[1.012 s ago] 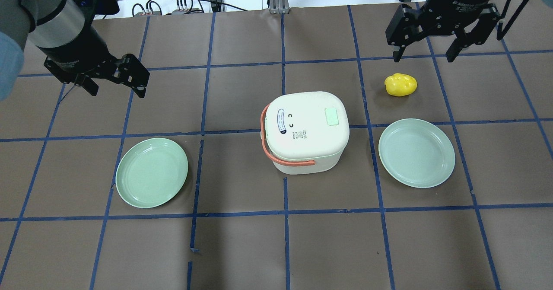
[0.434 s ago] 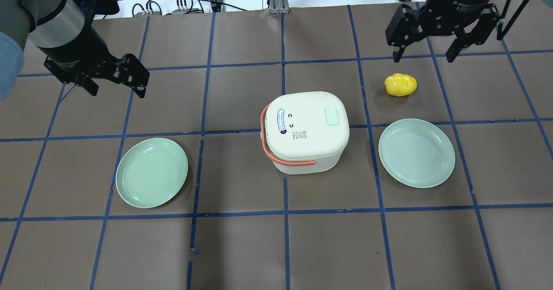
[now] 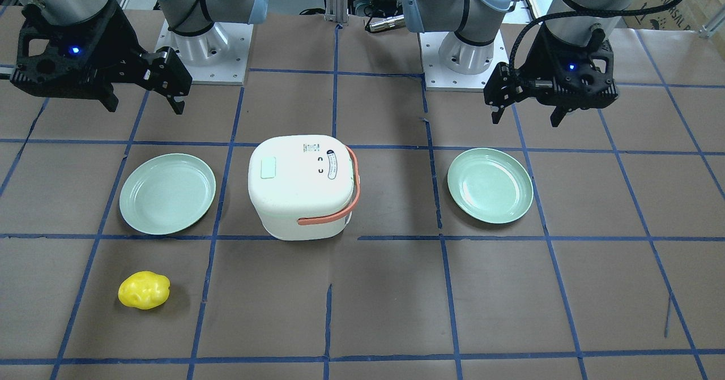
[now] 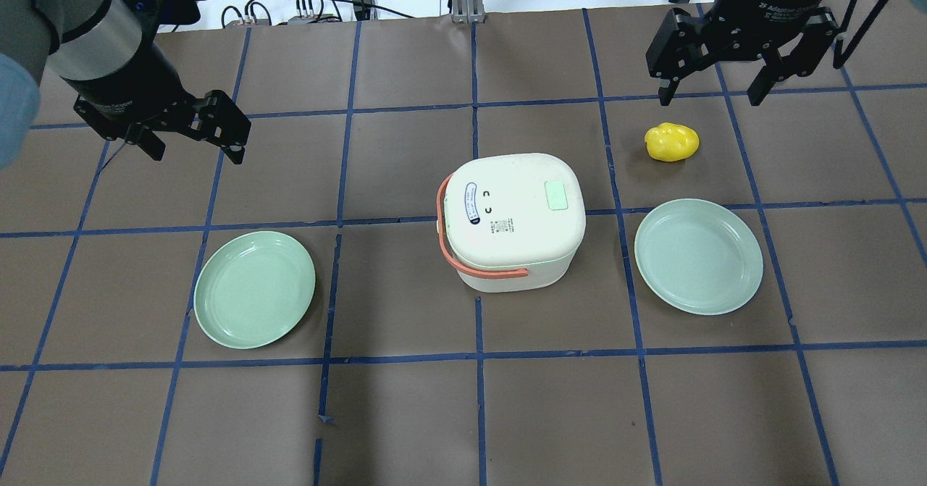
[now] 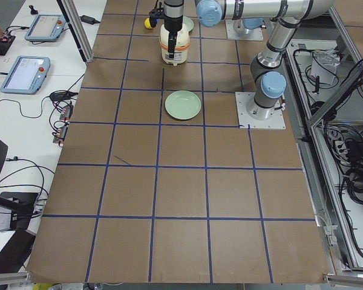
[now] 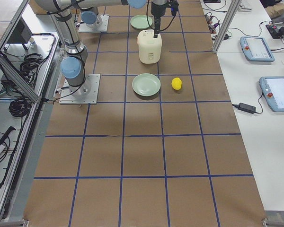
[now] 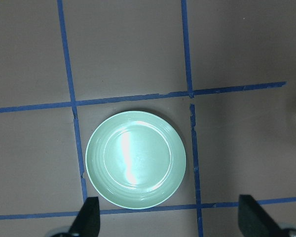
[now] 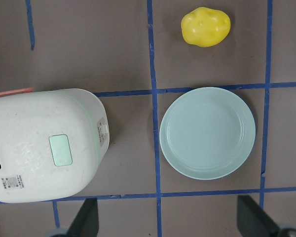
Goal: Press rice cooker button
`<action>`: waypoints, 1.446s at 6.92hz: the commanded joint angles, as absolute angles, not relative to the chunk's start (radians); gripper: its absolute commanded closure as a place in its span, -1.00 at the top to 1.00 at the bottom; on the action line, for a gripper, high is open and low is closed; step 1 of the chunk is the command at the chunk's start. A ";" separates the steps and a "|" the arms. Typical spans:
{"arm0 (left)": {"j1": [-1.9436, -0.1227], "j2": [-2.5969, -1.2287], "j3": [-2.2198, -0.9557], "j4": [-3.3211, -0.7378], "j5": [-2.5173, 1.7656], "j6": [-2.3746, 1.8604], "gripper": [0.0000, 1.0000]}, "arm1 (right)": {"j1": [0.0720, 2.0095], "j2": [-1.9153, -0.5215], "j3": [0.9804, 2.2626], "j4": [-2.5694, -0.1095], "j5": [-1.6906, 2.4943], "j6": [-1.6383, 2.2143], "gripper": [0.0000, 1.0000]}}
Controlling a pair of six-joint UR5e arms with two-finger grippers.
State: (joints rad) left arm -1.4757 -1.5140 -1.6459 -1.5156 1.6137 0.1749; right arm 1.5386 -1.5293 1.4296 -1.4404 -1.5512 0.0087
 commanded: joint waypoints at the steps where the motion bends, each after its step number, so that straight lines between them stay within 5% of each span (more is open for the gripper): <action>1: -1.476 -1.514 -1.646 -1.516 1.614 0.175 1.00 | 1.539 -1.531 1.428 -1.439 -1.549 -0.008 1.00; 9: -1.476 -1.514 -1.646 -1.516 1.614 0.175 1.00 | 1.539 -1.517 1.448 -1.443 -1.534 0.000 0.98; 10: -1.476 -1.514 -1.646 -1.516 1.614 0.175 1.00 | 1.540 -1.511 1.448 -1.440 -1.529 0.029 0.54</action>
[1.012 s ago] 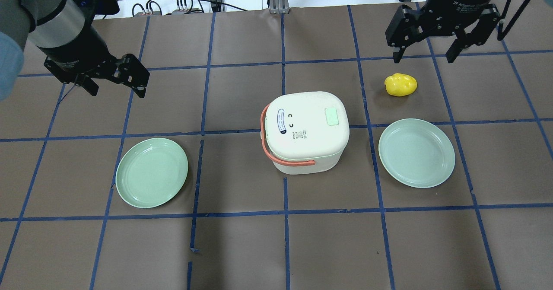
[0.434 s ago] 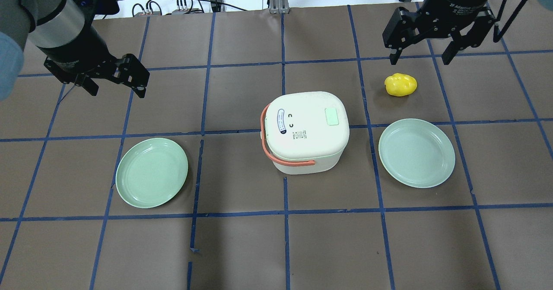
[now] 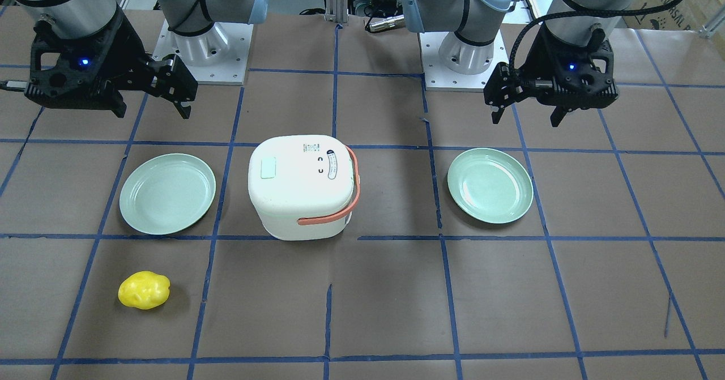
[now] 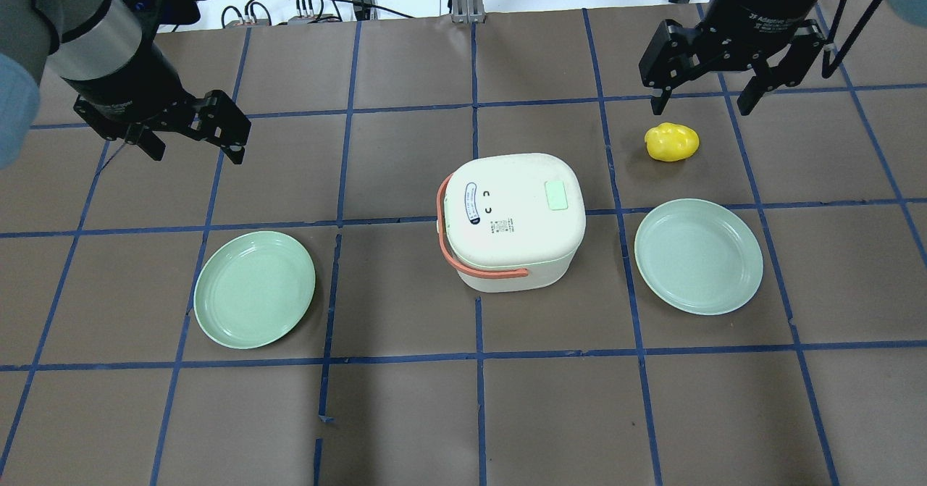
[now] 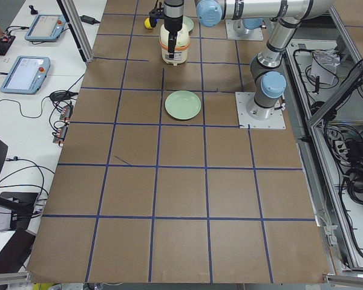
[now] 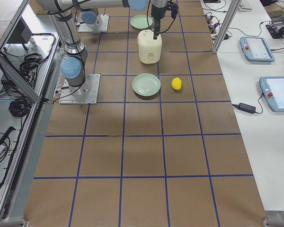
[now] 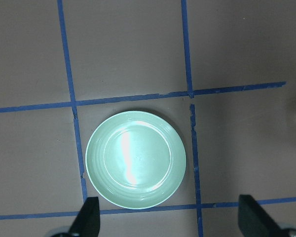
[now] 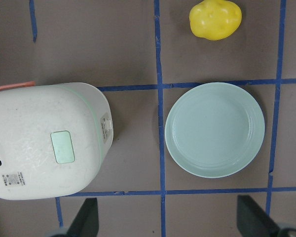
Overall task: Press rice cooker button
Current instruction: 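Move the right gripper over the rice cooker's green lid button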
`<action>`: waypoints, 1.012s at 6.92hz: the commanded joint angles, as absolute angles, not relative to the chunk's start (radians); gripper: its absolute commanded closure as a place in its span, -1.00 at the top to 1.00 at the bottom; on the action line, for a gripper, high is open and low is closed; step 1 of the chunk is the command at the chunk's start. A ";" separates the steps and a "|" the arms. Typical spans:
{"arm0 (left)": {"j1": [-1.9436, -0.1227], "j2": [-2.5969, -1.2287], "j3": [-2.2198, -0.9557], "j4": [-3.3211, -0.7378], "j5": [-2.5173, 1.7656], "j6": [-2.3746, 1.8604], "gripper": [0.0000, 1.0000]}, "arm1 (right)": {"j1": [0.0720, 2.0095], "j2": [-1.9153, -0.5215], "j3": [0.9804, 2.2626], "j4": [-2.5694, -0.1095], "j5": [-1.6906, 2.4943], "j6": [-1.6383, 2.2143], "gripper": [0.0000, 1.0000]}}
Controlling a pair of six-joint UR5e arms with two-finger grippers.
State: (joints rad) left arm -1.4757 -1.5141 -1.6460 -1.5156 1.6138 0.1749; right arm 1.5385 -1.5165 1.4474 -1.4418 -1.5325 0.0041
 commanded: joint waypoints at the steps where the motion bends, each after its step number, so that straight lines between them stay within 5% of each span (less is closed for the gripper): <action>1: -1.476 -1.514 -1.646 -1.516 1.614 0.175 1.00 | 1.555 -1.508 1.448 -1.440 -1.466 0.052 -0.46; 2: -1.476 -1.514 -1.646 -1.516 1.614 0.175 1.00 | 1.589 -1.494 1.447 -1.442 -1.450 0.113 -0.82; 7: -1.476 -1.514 -1.646 -1.516 1.614 0.175 1.00 | 1.749 -1.442 1.491 -1.514 -1.485 0.209 -0.86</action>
